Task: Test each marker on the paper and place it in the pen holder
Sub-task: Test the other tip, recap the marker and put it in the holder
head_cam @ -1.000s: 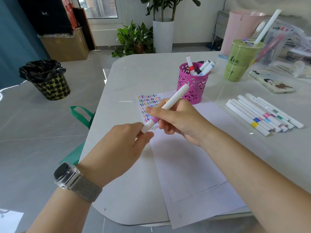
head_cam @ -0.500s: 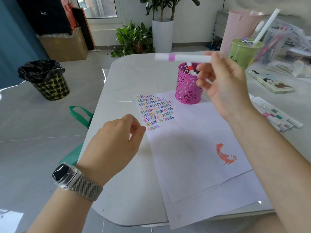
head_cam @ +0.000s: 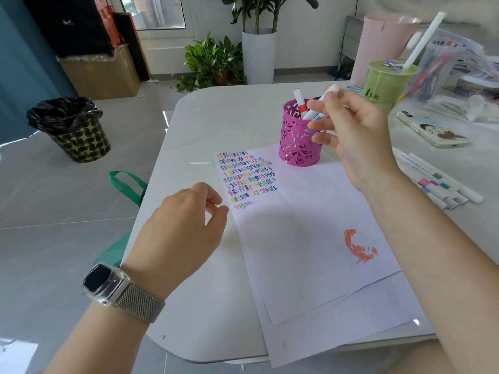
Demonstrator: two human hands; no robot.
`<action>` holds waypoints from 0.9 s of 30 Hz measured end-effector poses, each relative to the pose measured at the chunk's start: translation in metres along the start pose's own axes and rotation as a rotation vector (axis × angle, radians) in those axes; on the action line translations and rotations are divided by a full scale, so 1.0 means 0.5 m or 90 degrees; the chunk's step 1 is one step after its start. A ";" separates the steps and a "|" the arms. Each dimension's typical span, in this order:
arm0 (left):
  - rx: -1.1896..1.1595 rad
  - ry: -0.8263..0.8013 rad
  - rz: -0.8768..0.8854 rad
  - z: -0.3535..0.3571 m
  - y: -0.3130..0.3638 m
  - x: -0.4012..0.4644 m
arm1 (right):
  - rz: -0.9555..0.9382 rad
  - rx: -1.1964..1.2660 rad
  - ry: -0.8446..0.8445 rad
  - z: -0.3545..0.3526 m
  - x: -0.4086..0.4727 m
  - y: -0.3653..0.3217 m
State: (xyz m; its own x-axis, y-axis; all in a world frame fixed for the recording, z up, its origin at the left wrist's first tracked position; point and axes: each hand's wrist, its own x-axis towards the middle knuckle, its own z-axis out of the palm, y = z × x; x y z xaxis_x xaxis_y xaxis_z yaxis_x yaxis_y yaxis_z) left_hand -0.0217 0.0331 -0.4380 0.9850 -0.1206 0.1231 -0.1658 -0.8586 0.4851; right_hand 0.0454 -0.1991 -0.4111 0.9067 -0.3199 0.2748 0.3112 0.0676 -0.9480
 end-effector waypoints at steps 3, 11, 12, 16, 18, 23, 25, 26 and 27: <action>0.001 -0.005 -0.002 -0.001 0.000 0.000 | 0.051 0.011 -0.044 0.004 0.000 0.000; 0.007 -0.007 0.005 -0.001 -0.003 0.000 | 0.006 -0.533 0.069 -0.074 0.011 0.018; 0.008 -0.008 0.007 -0.001 -0.003 0.000 | 0.009 -0.656 0.055 -0.093 0.011 0.025; 0.005 -0.019 0.011 0.000 -0.002 -0.001 | 0.088 -0.877 -0.016 -0.140 0.014 0.055; 0.004 -0.020 0.010 0.001 -0.002 -0.002 | 0.110 -0.885 -0.008 -0.148 0.015 0.059; 0.007 -0.016 0.012 -0.002 -0.003 -0.004 | 0.135 -0.920 -0.023 -0.157 0.025 0.081; 0.007 -0.013 0.014 -0.001 -0.004 -0.004 | 0.132 -0.916 -0.022 -0.158 0.028 0.086; 0.006 -0.012 0.014 -0.001 -0.004 -0.005 | 0.130 -0.917 -0.020 -0.158 0.028 0.086; 0.004 -0.012 0.015 -0.001 -0.005 -0.005 | 0.127 -0.918 -0.018 -0.159 0.028 0.088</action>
State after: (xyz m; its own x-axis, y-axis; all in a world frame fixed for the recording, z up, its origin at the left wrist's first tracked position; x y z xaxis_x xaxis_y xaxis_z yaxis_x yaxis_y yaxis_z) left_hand -0.0238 0.0356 -0.4389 0.9817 -0.1497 0.1174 -0.1879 -0.8589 0.4765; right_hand 0.0492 -0.2758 -0.4615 0.9102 -0.3996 0.1091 -0.3529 -0.8860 -0.3008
